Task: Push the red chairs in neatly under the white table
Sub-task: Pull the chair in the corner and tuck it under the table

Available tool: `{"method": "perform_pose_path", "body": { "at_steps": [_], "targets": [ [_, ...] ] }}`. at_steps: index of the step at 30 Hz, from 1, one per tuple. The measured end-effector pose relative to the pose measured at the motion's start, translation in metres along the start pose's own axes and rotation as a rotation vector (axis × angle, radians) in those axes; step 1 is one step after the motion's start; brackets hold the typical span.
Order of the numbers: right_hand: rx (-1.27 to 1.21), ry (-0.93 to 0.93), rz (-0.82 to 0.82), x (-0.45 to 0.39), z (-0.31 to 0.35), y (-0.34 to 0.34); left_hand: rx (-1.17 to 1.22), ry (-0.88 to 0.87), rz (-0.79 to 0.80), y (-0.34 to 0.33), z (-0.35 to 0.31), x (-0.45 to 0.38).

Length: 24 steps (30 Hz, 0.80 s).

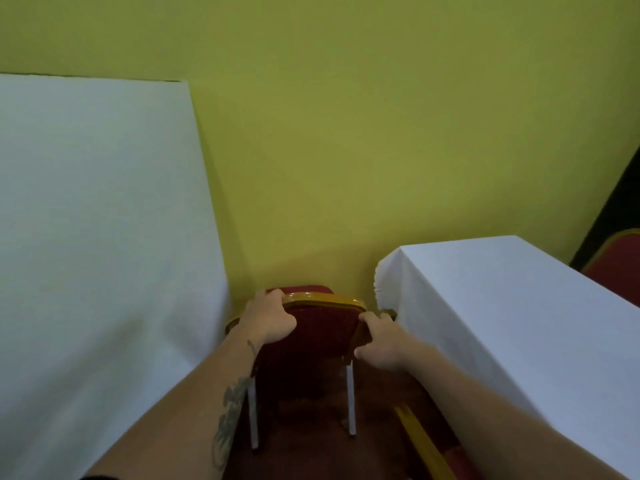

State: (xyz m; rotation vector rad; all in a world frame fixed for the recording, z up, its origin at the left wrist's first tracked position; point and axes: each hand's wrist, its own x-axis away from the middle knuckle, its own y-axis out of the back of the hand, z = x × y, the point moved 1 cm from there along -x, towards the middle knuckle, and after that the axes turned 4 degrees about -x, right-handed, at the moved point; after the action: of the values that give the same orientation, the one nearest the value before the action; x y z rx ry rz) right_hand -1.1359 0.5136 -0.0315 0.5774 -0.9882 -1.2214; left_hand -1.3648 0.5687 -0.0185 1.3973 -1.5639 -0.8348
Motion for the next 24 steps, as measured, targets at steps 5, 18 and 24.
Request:
{"method": "perform_pose_path", "body": {
  "at_steps": [5, 18, 24],
  "targets": [
    [0.145, -0.002, 0.015, -0.049, 0.027, 0.0, -0.341, -0.02, 0.123, -0.001, 0.029, -0.033],
    [0.133, 0.099, 0.065, -0.193, -0.009, -0.013, -0.444, 0.14, 0.229, -0.038, 0.006, -0.138],
    [0.023, 0.131, 0.063, -0.216, -0.037, -0.015, -0.396, 0.153, 0.342, -0.045, 0.016, -0.166]
  ]
}}
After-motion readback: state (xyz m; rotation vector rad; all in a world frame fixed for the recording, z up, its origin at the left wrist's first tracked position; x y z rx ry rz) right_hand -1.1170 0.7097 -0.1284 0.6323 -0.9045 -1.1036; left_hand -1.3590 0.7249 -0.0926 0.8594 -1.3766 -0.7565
